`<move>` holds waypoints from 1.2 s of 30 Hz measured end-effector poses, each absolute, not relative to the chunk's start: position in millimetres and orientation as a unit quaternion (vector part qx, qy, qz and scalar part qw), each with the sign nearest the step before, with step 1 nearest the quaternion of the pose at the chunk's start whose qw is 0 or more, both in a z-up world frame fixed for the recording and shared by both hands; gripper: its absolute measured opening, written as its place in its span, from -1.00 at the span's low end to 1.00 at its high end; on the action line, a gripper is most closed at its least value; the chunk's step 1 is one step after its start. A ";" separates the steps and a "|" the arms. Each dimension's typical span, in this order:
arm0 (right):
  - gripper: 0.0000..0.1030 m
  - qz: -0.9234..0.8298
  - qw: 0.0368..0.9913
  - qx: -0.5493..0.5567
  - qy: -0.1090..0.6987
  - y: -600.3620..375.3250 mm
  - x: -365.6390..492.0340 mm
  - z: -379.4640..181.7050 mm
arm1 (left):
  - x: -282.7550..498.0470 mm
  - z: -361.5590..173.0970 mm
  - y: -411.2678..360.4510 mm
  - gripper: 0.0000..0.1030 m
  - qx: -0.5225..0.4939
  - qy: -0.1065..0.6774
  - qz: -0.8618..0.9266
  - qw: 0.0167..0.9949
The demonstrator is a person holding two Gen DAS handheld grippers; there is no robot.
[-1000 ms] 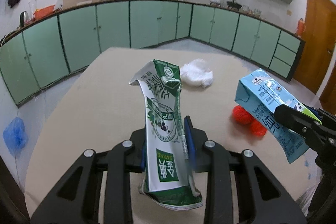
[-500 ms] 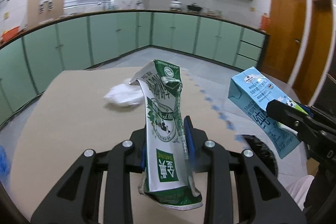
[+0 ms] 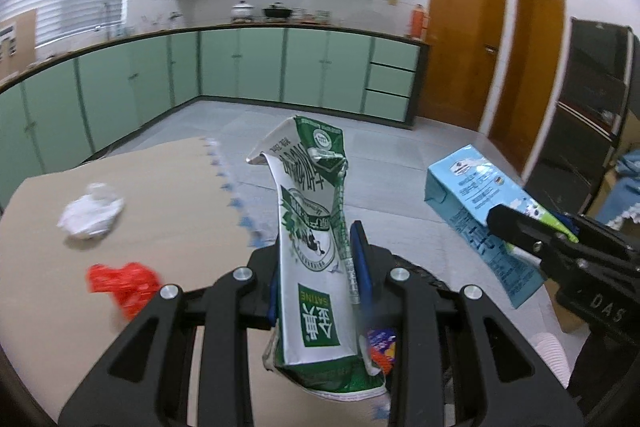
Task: Collect trash
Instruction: 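Lift and carry both cartons over the black bin, then open both grippers over the black bin to drop the cartons, then move both grippers back to the table toward the red plastic bag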
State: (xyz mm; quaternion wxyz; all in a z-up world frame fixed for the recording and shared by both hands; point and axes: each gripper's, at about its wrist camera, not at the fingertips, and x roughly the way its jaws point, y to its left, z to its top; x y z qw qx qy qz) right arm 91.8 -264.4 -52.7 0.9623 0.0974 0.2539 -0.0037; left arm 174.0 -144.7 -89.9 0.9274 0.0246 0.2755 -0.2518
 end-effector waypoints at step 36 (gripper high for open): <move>0.24 -0.033 0.950 0.135 0.280 -297.7 89.1 -90.6 | 201.1 -104.4 -142.1 0.51 0.027 0.278 -0.251 0.927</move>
